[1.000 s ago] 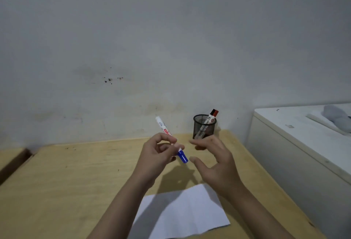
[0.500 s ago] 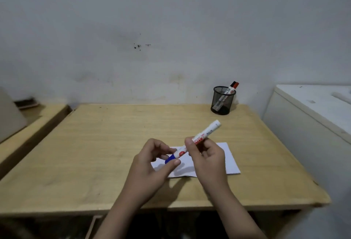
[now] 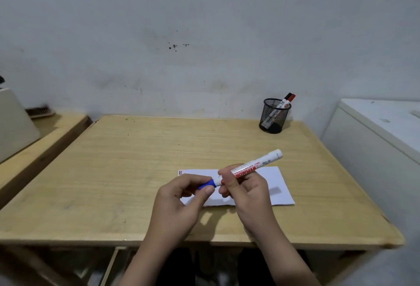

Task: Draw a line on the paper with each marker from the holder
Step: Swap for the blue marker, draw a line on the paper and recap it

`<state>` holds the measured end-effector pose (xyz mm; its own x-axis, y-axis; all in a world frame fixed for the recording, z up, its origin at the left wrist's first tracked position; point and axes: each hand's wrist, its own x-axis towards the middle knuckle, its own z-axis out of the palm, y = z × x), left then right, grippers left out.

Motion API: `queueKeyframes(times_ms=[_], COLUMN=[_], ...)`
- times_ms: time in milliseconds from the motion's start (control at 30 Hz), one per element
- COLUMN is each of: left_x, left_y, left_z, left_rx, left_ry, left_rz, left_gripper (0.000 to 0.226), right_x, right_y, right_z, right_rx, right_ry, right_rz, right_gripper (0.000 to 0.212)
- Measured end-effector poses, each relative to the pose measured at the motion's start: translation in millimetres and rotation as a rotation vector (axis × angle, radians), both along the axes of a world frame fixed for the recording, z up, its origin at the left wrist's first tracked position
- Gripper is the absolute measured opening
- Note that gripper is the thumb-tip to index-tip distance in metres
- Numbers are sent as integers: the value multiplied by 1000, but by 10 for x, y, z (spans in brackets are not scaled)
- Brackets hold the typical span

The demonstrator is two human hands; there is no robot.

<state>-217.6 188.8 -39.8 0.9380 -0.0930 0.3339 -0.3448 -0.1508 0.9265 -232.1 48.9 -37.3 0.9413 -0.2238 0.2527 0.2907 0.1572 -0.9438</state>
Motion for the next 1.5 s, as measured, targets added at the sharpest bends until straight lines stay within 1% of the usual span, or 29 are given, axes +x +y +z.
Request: queueKeyframes(times_ms=[133,200,267,300,333,367,400,433,467,533,600,733,800,933,1033,1133,1200,1267,1300,1400,1500], left_x=[58,95,131,153,186,239,312,409,522,766,1021,1437,1556,1652,1615,1499,1369,1226,1184,1159,1193], left_y=[15,30,66,96,133,167,204,234,258,280,253,155,115,72,142,311,424,495,515,530,533], left_z=[-11,-31,-58,-67,-66,-60,-45,-34,-24,13,13,-103,-150,-174,-184,-210,-246,-289,-315,-366,-403], left_rx=[-162,-176,-266,-308,-326,-308,-276,-221,-141,65,260,581,669,665,557,459,443,427,440,570,591], left_ry=[159,210,305,343,356,342,318,278,229,133,108,197,261,277,329,342,314,307,296,190,152], left_rz=[-142,-194,-235,-241,-244,-216,-164,-92,-6,107,122,62,22,-23,-51,-58,-65,-65,-62,-69,-59], left_gripper=[11,19,29,33,31,22,9,2,8,12,15,24,33,45,53,46,37,36,38,42,43], right_x=[27,43,69,84,99,116,129,138,141,137,126,113,112,135,179,257,324,415,479,741,1012], right_y=[-52,-91,-163,-209,-258,-304,-346,-376,-395,-413,-411,-427,-455,-485,-464,-427,-380,-306,-258,-71,129], right_z=[-52,-54,-23,-4,14,31,36,33,23,-22,-70,-124,-138,-168,-172,-160,-144,-118,-107,-99,-136], right_rx=[-61,-92,-85,-75,-62,-46,-33,-23,-18,-10,-22,-59,-69,-70,-88,-80,-59,-62,-67,-65,-47], right_ry=[-45,-81,-105,-107,-107,-106,-104,-101,-95,-77,-58,-32,-27,-8,0,-14,-8,18,39,136,221], right_rz=[48,60,45,26,6,-12,-29,-46,-64,-91,-104,-112,-104,-86,-92,-127,-128,-108,-90,-36,8], right_gripper=[18,11,9,9,9,10,10,10,12,14,14,18,19,21,19,18,20,20,20,21,27])
